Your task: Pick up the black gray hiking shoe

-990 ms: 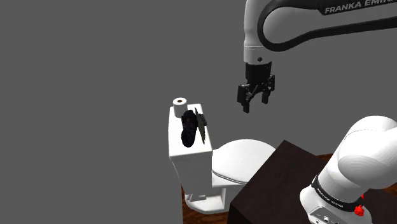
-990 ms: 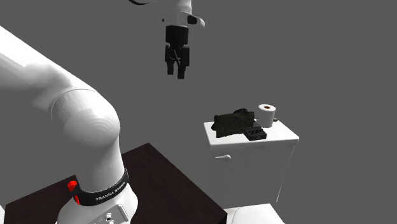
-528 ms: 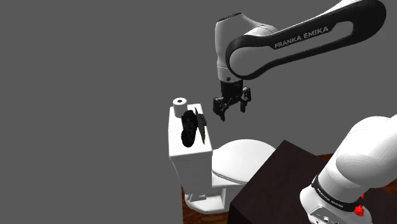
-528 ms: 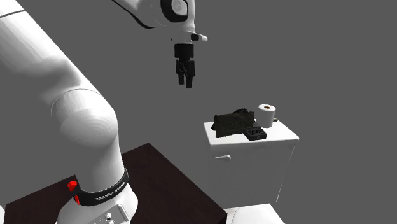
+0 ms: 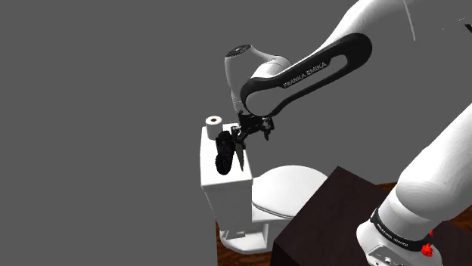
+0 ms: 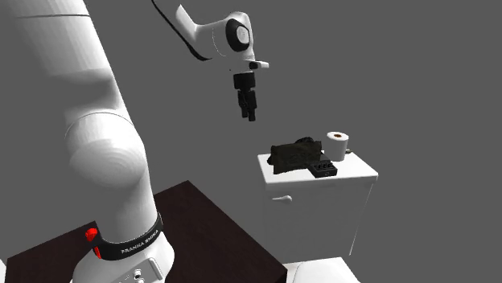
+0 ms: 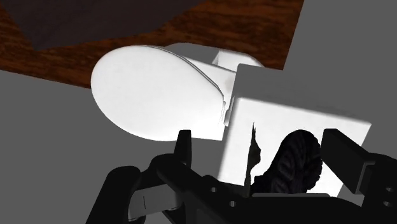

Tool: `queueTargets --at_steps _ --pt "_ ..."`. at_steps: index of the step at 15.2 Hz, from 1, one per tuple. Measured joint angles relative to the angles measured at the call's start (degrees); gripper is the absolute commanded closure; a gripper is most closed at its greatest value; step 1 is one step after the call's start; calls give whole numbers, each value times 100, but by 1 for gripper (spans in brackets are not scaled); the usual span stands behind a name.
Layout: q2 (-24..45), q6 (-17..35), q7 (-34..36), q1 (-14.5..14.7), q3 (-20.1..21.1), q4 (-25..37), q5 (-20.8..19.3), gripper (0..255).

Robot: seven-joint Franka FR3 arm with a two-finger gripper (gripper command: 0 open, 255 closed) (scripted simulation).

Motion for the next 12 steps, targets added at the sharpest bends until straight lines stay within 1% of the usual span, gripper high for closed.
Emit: queueTargets --at_steps 3,5,8,10,12 --pt "774 134 759 -53 104 487 -672 0" --pt "1317 215 1295 -5 102 801 -1155 0" --pt "2039 190 1952 136 -23 1345 -1790 0" --pt "2585 81 2327 290 -161 1864 -2180 0" --pt "2983 -14 2615 423 -307 2268 -2468 0"
